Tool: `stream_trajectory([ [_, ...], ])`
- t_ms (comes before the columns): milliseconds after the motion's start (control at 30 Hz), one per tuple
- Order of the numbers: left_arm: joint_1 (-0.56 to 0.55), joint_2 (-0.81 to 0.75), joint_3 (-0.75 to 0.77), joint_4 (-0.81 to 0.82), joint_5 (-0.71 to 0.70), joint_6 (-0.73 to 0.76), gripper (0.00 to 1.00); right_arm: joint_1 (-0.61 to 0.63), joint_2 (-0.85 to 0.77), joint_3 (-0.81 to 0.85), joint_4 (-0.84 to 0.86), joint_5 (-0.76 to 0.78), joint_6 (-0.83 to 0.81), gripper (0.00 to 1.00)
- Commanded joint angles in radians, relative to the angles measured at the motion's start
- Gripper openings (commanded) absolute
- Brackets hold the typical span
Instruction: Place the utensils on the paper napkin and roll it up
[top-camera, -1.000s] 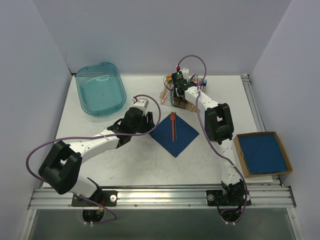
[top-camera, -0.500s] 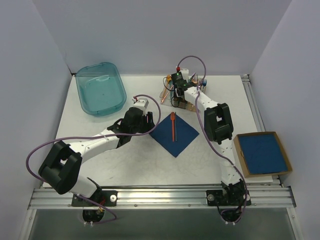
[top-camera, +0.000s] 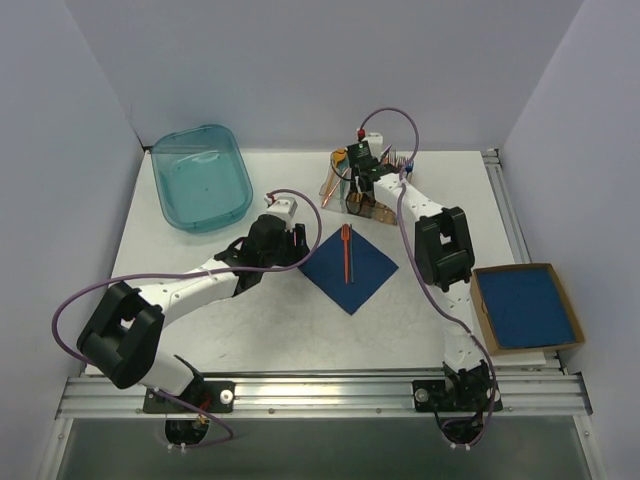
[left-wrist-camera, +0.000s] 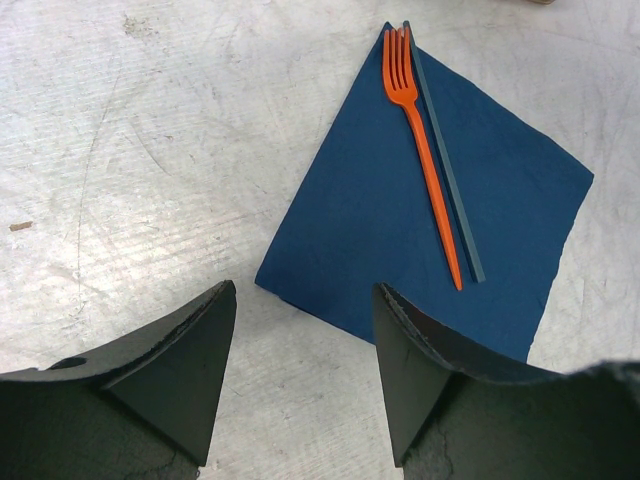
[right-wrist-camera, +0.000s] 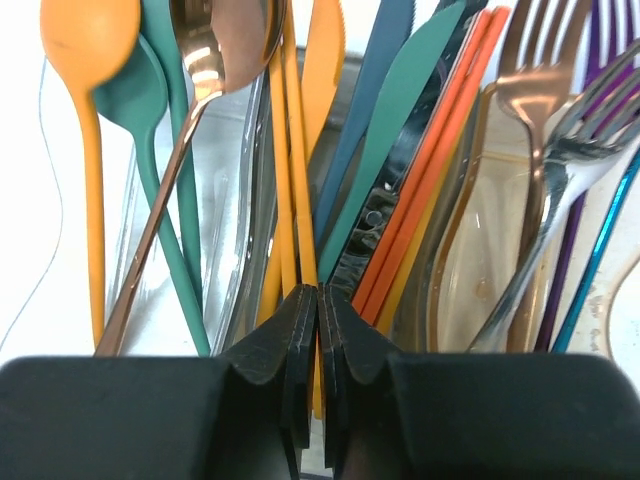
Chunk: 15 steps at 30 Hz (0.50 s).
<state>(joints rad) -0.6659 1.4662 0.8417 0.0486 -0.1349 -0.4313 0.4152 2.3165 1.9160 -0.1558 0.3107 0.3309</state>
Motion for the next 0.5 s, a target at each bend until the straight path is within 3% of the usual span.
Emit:
stream_trajectory([
  [0,-0.003,-0.029,0.008,0.03,-0.003,0.019,0.66,-0.009,-0.098,-0.015,0.038,0.037,-0.007,0.06],
  [133,-0.001,-0.029,0.01,0.03,-0.002,0.02,0.65,-0.013,-0.088,-0.003,0.025,0.021,-0.012,0.06],
  [467,-0.001,-0.029,0.01,0.03,-0.002,0.02,0.65,-0.004,-0.034,0.021,0.006,0.004,-0.018,0.21],
])
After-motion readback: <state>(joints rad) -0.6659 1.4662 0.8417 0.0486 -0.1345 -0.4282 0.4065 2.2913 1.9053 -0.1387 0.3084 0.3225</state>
